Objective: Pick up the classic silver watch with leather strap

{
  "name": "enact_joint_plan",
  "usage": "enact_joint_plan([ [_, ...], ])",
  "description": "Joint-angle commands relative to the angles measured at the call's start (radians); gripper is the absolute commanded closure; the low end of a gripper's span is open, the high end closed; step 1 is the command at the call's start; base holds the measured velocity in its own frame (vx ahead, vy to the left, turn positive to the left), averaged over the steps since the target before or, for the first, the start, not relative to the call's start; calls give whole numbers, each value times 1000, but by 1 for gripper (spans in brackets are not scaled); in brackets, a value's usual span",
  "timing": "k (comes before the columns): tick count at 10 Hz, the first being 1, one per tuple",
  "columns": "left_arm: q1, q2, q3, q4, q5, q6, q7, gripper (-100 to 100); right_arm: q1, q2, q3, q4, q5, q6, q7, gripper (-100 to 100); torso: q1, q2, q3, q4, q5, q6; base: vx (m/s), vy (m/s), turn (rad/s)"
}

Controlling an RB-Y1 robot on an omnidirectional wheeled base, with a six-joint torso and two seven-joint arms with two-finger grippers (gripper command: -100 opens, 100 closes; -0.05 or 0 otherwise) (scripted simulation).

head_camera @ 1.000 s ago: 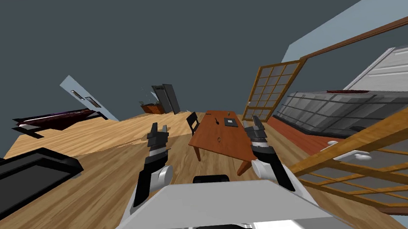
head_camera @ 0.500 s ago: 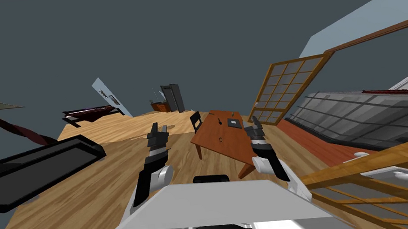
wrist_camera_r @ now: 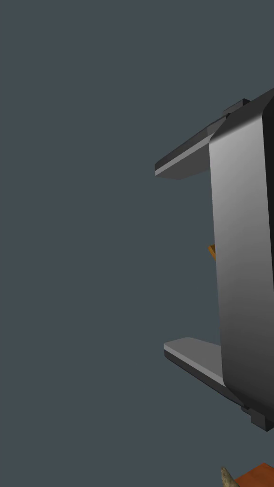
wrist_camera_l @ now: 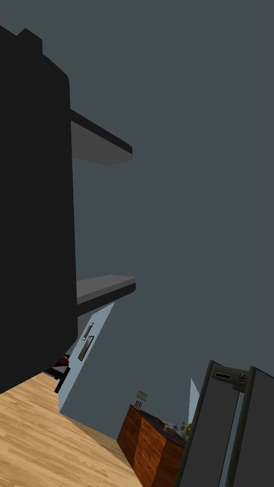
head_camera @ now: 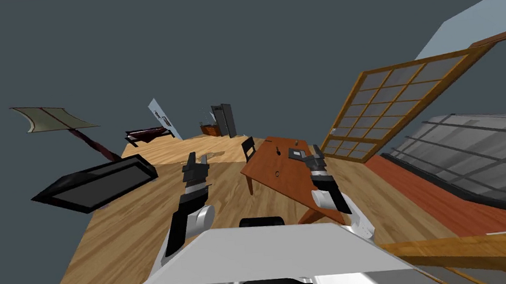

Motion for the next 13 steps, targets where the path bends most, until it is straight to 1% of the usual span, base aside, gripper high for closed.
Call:
enact_joint_plan([
  [1, 0, 0, 0, 0, 0, 0, 0, 0, -10, 0, -7, 29, -6, 5, -28, -100, 0, 0, 0, 0, 0, 0, -32, -51, 84],
  [2, 0, 0, 0, 0, 0, 0, 0, 0, -34, -1, -22, 71, -20, 8, -64, -100, 0, 0, 0, 0, 0, 1, -27, -45, 166],
  [3, 0, 0, 0, 0, 0, 0, 0, 0, -34, -1, -22, 76, -20, 8, -64, -100, 1, -1, 0, 0, 0, 0, -18, -37, 104],
  [4, 0, 0, 0, 0, 0, 0, 0, 0, -58, 0, -36, 115, -35, 11, -101, -100, 1, -1, -1, 0, 0, 1, -27, -38, 171],
  [5, 0, 0, 0, 0, 0, 0, 0, 0, -83, 1, -50, 154, -52, 14, -129, -100, 1, -1, -1, 0, 0, 0, -47, -59, 389],
  [6, 0, 0, 0, 0, 0, 0, 0, 0, -83, 1, -50, 175, -52, 14, -139, -100, 0, 0, 0, 0, 0, 0, -36, -56, 111],
  [7, 0, 0, 0, 0, 0, 0, 0, 0, -107, 2, -63, 211, -71, 17, -177, -100, 0, 0, 0, 0, 0, 1, -27, -39, 172],
  [8, 0, 0, 0, 0, 0, 0, 0, 0, -107, 2, -63, 227, -71, 17, -177, -100, 1, -1, -1, 0, 0, 1, -18, -29, 101],
  [9, 0, 0, 0, 0, 0, 0, 0, 0, -130, 4, -76, 257, -91, 20, -215, -100, 1, -2, -1, 0, 0, 1, -25, -32, 193],
  [10, 0, 0, 0, 0, 0, 0, 0, 0, -130, 4, -76, 280, -91, 20, -215, -100, 1, -2, -1, 0, 0, 1, -23, -31, 119],
  [11, 0, 0, 0, 0, 0, 0, 0, 0, -154, 6, -89, 315, -114, 24, -254, -100, 1, -2, -1, 0, 0, 1, -25, -29, 200],
  [12, 0, 0, 0, 0, 0, 0, 0, 0, -154, 6, -89, 334, -114, 24, -254, -100, 2, -2, -1, 0, 0, 1, -21, -24, 120],
  [13, 0, 0, 0, 0, 0, 0, 0, 0, -176, 9, -101, 361, -139, 27, -293, -100, 2, -2, -1, 0, 0, 1, -26, -23, 199],
])
